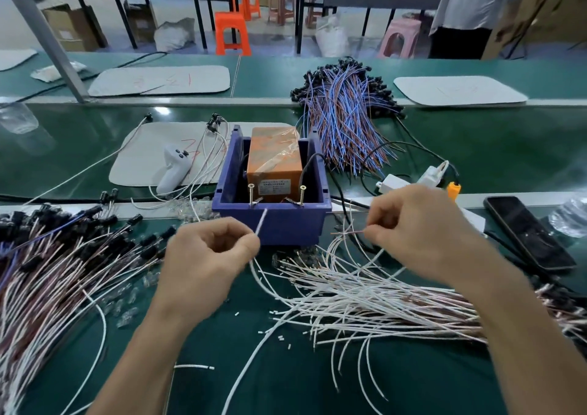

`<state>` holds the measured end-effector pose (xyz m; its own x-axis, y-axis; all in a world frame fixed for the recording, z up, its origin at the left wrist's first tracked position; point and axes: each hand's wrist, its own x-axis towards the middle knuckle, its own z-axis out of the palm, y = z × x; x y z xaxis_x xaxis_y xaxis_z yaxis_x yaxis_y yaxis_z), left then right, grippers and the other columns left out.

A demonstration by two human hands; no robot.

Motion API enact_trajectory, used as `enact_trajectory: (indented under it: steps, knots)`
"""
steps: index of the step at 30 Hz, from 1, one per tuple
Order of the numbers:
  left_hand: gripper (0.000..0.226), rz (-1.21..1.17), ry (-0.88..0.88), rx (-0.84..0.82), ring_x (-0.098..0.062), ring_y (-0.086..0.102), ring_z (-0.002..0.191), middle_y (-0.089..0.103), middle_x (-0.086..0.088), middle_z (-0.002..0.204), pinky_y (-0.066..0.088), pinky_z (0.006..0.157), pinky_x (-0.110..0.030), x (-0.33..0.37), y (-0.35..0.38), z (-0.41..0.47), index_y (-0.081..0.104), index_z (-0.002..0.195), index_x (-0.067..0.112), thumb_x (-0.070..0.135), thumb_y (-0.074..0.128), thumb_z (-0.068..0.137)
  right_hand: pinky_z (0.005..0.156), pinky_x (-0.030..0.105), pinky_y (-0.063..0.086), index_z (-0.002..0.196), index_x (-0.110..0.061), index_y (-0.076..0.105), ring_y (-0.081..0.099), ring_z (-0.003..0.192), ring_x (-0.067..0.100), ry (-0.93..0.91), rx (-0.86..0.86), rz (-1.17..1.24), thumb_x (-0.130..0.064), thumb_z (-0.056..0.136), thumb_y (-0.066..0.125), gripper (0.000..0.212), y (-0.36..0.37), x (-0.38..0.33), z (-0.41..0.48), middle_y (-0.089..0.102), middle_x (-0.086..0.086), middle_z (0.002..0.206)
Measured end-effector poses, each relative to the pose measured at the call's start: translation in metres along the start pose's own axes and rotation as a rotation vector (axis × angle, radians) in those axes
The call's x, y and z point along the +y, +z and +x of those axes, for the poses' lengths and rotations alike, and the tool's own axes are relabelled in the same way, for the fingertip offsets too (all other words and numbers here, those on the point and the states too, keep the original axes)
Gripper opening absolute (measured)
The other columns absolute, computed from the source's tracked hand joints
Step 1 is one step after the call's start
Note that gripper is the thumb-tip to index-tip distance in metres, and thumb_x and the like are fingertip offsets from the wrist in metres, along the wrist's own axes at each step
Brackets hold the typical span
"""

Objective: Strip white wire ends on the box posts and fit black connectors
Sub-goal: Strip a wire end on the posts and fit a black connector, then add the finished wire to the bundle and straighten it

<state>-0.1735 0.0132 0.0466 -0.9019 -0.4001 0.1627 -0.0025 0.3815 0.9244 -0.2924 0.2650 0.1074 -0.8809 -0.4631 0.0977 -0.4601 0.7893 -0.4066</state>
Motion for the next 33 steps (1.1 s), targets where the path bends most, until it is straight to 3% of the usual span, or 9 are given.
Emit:
enact_trajectory:
  steps: [3, 7, 10, 15, 20, 24, 26, 28, 33]
  knots:
    - [0.018, -0.025, -0.020, -0.235, -0.004, 0.053, 0.047, 0.065, 0.004, 0.055, 0.040, 0.046, -0.016, 0.008, 0.022, -0.003, 0.077, 0.078, 0.022, 0.039, 0.071, 0.074, 0.066, 0.029, 0.050, 0.064, -0.033, 0.069, 0.062, 0.066, 0.012, 0.110, -0.006, -0.233, -0.030, 0.078, 0.081, 0.019, -0.031, 0.023, -0.014, 0.066, -0.015, 0.060]
    - [0.006, 0.044, -0.097, -0.421, -0.011, 0.068, 0.054, 0.073, 0.002, 0.063, 0.055, 0.052, -0.030, 0.021, 0.071, -0.002, 0.076, 0.077, 0.030, 0.029, 0.070, 0.080, 0.064, 0.030, 0.045, 0.062, -0.038, 0.066, 0.058, 0.067, 0.021, 0.246, 0.062, -0.418, -0.036, 0.078, 0.081, 0.022, -0.068, 0.055, -0.037, 0.065, -0.011, 0.064]
    - [0.017, 0.173, -0.075, -0.508, -0.005, 0.066, 0.054, 0.072, 0.013, 0.063, 0.050, 0.050, -0.019, 0.029, 0.115, -0.004, 0.076, 0.077, 0.037, 0.024, 0.072, 0.087, 0.066, 0.030, 0.049, 0.061, -0.041, 0.064, 0.059, 0.070, 0.021, 0.341, 0.066, -0.506, -0.037, 0.081, 0.078, 0.025, -0.078, 0.076, -0.054, 0.067, -0.010, 0.070]
    - [0.012, 0.727, 0.335, -0.347, -0.012, 0.069, 0.078, 0.073, 0.016, 0.078, 0.048, 0.065, -0.027, 0.028, 0.152, -0.013, 0.073, 0.094, 0.045, 0.047, 0.063, 0.087, 0.073, 0.029, 0.053, 0.066, -0.039, 0.063, 0.065, 0.080, 0.018, 0.410, 0.029, -0.389, -0.036, 0.085, 0.075, 0.023, -0.044, 0.109, -0.083, 0.070, -0.014, 0.077]
    - [0.009, 0.707, 0.385, -0.206, -0.008, 0.063, 0.060, 0.065, 0.017, 0.061, 0.035, 0.051, -0.021, 0.013, 0.149, -0.014, 0.076, 0.073, 0.044, 0.043, 0.084, 0.069, 0.079, 0.030, 0.047, 0.076, -0.033, 0.072, 0.065, 0.085, 0.016, 0.386, -0.001, -0.050, -0.026, 0.085, 0.075, 0.011, 0.007, 0.132, -0.104, 0.073, -0.008, 0.086]
    - [0.016, 0.748, 0.405, -0.159, -0.005, 0.058, 0.069, 0.068, 0.021, 0.065, 0.033, 0.051, -0.016, 0.003, 0.140, -0.012, 0.077, 0.066, 0.038, 0.038, 0.093, 0.063, 0.092, 0.027, 0.048, 0.075, -0.032, 0.072, 0.066, 0.094, 0.005, 0.337, 0.087, 0.181, -0.020, 0.082, 0.078, 0.015, 0.031, 0.138, -0.115, 0.075, -0.014, 0.095]
    - [0.015, 0.758, 0.469, -0.122, -0.007, 0.057, 0.072, 0.070, 0.021, 0.069, 0.043, 0.057, -0.021, -0.001, 0.139, -0.013, 0.078, 0.065, 0.033, 0.033, 0.093, 0.065, 0.098, 0.027, 0.046, 0.074, -0.032, 0.071, 0.065, 0.101, 0.002, 0.298, 0.151, 0.221, -0.019, 0.081, 0.078, 0.017, 0.039, 0.137, -0.119, 0.073, -0.019, 0.101]
    - [0.012, 0.746, 0.527, -0.102, -0.012, 0.058, 0.082, 0.073, 0.019, 0.080, 0.048, 0.074, -0.031, -0.002, 0.140, -0.014, 0.079, 0.070, 0.031, 0.034, 0.090, 0.069, 0.104, 0.032, 0.043, 0.078, -0.031, 0.073, 0.061, 0.108, 0.001, 0.273, 0.194, 0.222, -0.020, 0.084, 0.077, 0.013, 0.045, 0.133, -0.120, 0.070, -0.023, 0.107]
    - [0.047, 0.695, 0.603, -0.341, -0.018, 0.052, 0.129, 0.066, 0.010, 0.133, 0.031, 0.108, -0.034, 0.021, 0.156, -0.020, 0.076, 0.114, 0.033, 0.051, 0.069, 0.072, 0.110, 0.022, 0.033, 0.108, -0.034, 0.075, 0.046, 0.114, -0.015, 0.231, 0.194, 0.247, -0.013, 0.092, 0.069, 0.028, 0.053, 0.128, -0.123, 0.063, -0.028, 0.116]
